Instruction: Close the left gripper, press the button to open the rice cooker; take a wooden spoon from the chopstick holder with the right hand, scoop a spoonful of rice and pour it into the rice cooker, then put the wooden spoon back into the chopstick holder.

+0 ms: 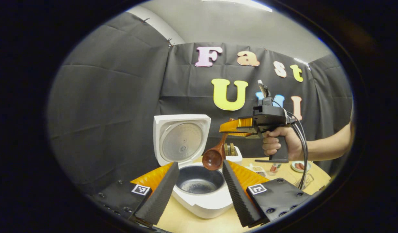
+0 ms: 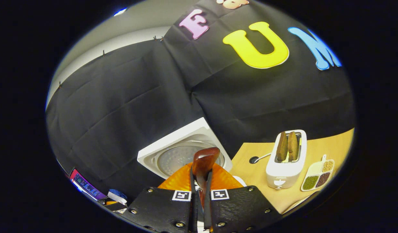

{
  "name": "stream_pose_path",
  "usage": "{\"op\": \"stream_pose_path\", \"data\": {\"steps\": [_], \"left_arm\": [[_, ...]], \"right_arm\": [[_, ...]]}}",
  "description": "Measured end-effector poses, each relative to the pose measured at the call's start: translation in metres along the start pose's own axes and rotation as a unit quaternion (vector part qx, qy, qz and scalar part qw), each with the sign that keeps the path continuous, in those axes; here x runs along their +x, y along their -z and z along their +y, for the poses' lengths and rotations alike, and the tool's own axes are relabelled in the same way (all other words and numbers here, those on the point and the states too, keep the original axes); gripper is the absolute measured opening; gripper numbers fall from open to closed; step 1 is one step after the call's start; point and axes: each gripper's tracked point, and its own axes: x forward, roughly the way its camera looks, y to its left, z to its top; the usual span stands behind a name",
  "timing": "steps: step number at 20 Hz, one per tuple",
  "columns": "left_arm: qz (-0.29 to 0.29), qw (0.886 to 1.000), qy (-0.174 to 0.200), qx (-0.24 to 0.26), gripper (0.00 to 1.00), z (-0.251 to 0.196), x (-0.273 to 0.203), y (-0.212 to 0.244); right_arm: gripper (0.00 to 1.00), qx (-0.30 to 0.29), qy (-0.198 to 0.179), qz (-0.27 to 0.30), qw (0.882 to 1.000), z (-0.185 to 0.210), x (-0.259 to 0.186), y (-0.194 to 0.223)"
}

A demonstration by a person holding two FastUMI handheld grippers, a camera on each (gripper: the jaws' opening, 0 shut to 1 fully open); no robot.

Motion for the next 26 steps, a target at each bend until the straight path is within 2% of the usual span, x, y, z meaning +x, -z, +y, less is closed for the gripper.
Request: {"op": "stream_pose_path", "data": {"steps": [3, 10, 21, 26], "left_arm": [[-0.006, 1.0, 0.012, 0.001, 0.94, -0.014, 0.002, -0.007], [-0.013, 0.999, 0.041, 0.01, 0.94, -0.053, 0.005, -0.02], [-0.023, 0.995, 0.1, 0.018, 0.94, -0.149, 0.013, -0.035], [-0.016, 0.991, 0.133, 0.019, 0.94, -0.193, 0.014, -0.03]], "right_arm": [[0.08, 0.026, 0.0, -0.016, 1.0, -0.007, -0.015, -0.006], [0.08, 0.096, 0.007, -0.07, 0.993, -0.017, -0.1, -0.034], [0.08, 0.065, 0.077, -0.108, 0.989, -0.082, -0.23, -0.048], [0.08, 0.059, 0.116, -0.125, 0.984, -0.11, -0.283, -0.049]]}}
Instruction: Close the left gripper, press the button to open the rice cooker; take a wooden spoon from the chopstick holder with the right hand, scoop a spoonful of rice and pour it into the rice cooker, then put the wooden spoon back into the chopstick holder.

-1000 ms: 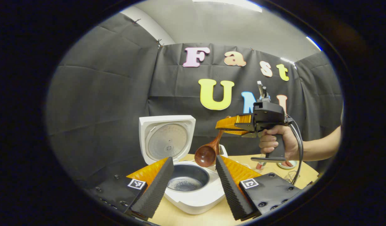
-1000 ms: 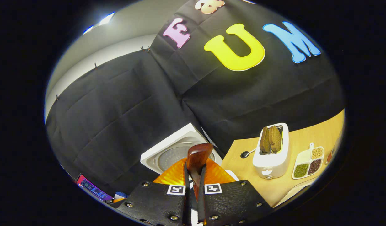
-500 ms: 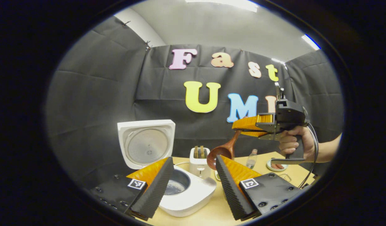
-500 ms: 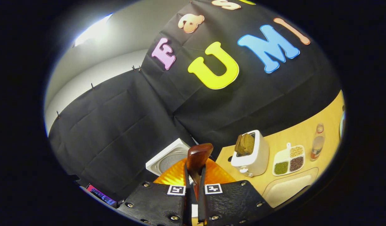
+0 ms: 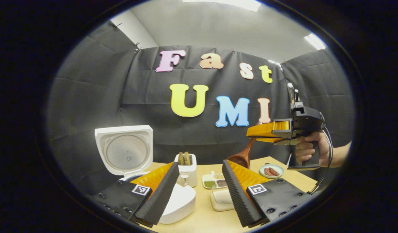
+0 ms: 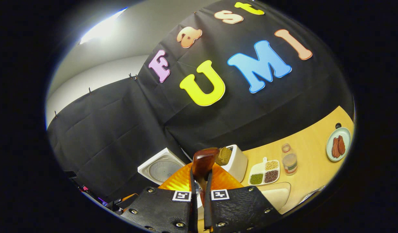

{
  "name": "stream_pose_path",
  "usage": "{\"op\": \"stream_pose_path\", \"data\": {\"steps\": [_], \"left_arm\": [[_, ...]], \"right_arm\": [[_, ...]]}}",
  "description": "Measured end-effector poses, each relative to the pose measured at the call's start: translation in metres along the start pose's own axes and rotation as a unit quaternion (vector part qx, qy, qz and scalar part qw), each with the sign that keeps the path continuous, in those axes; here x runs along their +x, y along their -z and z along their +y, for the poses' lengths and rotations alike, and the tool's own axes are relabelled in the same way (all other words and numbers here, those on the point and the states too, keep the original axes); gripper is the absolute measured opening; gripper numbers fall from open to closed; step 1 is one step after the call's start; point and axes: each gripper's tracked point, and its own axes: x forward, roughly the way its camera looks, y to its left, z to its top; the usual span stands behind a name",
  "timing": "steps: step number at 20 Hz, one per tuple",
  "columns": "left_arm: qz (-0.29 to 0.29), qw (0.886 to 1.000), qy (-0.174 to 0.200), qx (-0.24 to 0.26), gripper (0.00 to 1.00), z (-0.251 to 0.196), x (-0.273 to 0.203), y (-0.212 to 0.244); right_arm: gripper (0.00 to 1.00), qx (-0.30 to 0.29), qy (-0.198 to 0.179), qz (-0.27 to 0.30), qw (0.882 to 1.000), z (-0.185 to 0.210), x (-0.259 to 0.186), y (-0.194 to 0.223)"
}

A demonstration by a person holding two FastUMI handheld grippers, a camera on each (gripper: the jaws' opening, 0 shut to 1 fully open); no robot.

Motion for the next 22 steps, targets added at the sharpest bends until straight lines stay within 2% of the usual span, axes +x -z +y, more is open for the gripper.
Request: {"op": "stream_pose_path", "data": {"steps": [6, 11, 17, 22], "left_arm": [[-0.001, 0.999, 0.032, 0.002, 0.94, -0.042, 0.016, 0.001], [-0.002, 0.999, 0.042, 0.004, 0.94, -0.064, 0.023, -0.002], [0.002, 0.999, 0.046, 0.006, 0.94, -0.083, 0.029, 0.0], [0.004, 0.999, 0.044, 0.005, 0.94, -0.097, 0.03, -0.003]], "right_arm": [[0.08, -0.008, 0.052, -0.02, 0.998, -0.052, -0.055, -0.019], [0.08, -0.011, 0.1, -0.029, 0.995, -0.095, -0.09, -0.029], [0.08, -0.041, 0.175, -0.018, 0.984, -0.154, -0.123, -0.018], [0.08, -0.051, 0.217, -0.008, 0.975, -0.191, -0.136, -0.001]]}}
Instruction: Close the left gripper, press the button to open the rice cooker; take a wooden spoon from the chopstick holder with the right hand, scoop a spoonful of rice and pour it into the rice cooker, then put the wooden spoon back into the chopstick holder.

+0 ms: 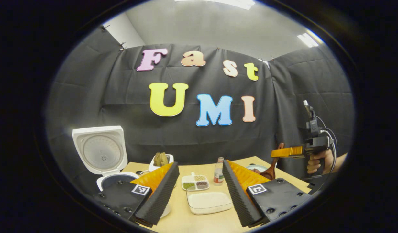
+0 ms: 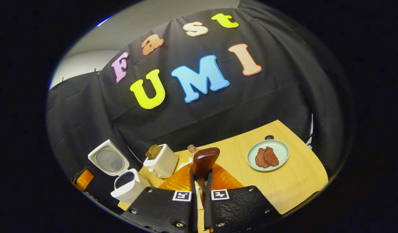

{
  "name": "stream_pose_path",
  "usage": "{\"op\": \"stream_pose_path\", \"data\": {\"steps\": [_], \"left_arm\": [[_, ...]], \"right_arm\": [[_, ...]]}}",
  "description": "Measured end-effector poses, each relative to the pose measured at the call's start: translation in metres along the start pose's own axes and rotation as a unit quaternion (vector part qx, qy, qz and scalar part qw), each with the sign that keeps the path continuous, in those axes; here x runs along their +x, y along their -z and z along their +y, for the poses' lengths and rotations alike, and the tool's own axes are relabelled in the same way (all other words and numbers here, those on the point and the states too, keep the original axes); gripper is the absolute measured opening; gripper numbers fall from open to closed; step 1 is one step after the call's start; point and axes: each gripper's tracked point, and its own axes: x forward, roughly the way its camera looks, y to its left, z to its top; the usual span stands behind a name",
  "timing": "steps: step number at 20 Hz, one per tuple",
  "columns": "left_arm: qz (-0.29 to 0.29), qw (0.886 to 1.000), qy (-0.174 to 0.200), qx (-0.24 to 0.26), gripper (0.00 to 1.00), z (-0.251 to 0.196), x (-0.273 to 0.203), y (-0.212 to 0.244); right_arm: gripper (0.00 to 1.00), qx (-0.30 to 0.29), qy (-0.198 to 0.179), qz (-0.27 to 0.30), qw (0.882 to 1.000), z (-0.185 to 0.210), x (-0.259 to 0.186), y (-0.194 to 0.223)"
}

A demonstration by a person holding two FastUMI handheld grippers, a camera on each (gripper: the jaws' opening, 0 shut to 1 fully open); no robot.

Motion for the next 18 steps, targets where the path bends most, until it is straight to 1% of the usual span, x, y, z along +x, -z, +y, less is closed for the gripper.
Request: {"op": "stream_pose_path", "data": {"steps": [3, 5, 8, 10, 12, 16, 18], "left_arm": [[0.006, 1.0, 0.003, -0.001, 0.94, -0.004, 0.002, 0.003], [0.009, 1.0, 0.001, 0.004, 0.94, -0.004, -0.001, 0.004], [0.013, 1.0, -0.008, 0.003, 0.94, 0.002, -0.003, 0.007], [0.017, 1.0, -0.016, -0.003, 0.94, 0.008, -0.004, 0.01], [0.018, 1.0, -0.024, -0.006, 0.94, 0.015, -0.007, 0.008], [0.02, 0.999, -0.04, -0.005, 0.94, 0.027, -0.013, 0.008], [0.019, 0.999, -0.044, -0.005, 0.94, 0.029, -0.015, 0.008]], "right_arm": [[0.08, 0.001, 0.028, 0.009, 1.0, -0.022, 0.007, 0.017], [0.08, 0.012, 0.048, 0.017, 0.999, -0.036, 0.013, 0.028], [0.07, 0.018, 0.055, 0.037, 0.998, -0.043, 0.021, 0.048], [0.08, 0.004, 0.067, 0.05, 0.996, -0.048, 0.029, 0.063], [0.08, -0.005, 0.065, 0.064, 0.996, -0.046, 0.037, 0.079], [0.08, -0.024, 0.071, 0.074, 0.994, -0.048, 0.051, 0.094], [0.08, -0.026, 0.082, 0.079, 0.993, -0.054, 0.055, 0.102]]}}
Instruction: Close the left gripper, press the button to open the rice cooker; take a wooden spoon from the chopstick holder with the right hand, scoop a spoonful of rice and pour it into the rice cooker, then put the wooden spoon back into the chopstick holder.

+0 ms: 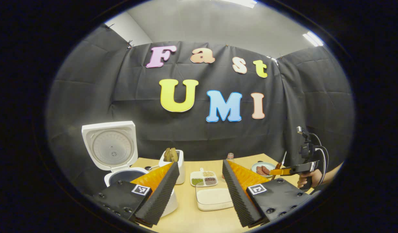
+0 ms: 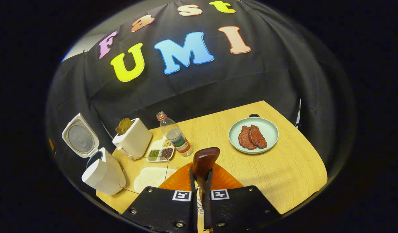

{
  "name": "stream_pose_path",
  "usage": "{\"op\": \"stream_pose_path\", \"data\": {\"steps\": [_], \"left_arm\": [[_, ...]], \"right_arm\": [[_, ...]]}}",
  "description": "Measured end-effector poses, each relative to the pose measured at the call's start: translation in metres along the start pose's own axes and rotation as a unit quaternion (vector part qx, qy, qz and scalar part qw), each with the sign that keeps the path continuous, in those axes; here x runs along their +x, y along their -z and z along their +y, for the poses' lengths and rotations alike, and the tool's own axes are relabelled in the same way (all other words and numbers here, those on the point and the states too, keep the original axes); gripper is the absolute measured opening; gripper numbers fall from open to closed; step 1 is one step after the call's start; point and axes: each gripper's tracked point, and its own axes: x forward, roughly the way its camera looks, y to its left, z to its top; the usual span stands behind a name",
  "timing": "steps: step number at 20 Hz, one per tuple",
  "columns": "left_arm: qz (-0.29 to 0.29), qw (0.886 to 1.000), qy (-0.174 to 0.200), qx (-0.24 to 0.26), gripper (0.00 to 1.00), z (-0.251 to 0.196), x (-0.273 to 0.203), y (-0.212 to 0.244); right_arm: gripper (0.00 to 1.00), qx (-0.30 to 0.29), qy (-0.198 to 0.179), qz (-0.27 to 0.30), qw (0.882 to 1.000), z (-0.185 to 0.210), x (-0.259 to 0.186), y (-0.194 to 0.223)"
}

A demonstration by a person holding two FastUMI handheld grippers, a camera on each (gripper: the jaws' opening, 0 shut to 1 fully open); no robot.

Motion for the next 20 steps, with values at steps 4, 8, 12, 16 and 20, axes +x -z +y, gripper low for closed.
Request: {"op": "stream_pose_path", "data": {"steps": [4, 8, 12, 16, 20], "left_arm": [[-0.001, 1.0, 0.0, 0.0, 0.94, 0.0, 0.004, 0.0], [-0.004, 1.0, -0.003, 0.001, 0.94, 0.001, 0.012, -0.002], [-0.009, 1.0, -0.018, -0.006, 0.94, 0.008, 0.021, -0.008], [-0.003, 0.999, -0.049, 0.003, 0.94, 0.027, 0.028, -0.012], [-0.003, 0.996, -0.082, 0.015, 0.95, 0.059, 0.032, -0.026]], "right_arm": [[0.19, -0.028, 0.017, -0.011, 0.999, -0.014, 0.0, 0.005], [0.99, -0.092, 0.055, -0.071, 0.992, -0.029, -0.033, -0.031], [0.99, -0.142, 0.044, -0.145, 0.978, -0.002, -0.081, -0.083], [0.99, -0.163, 0.011, -0.173, 0.971, 0.036, -0.118, -0.106], [0.99, -0.144, -0.016, -0.188, 0.971, 0.068, -0.129, -0.121]]}}
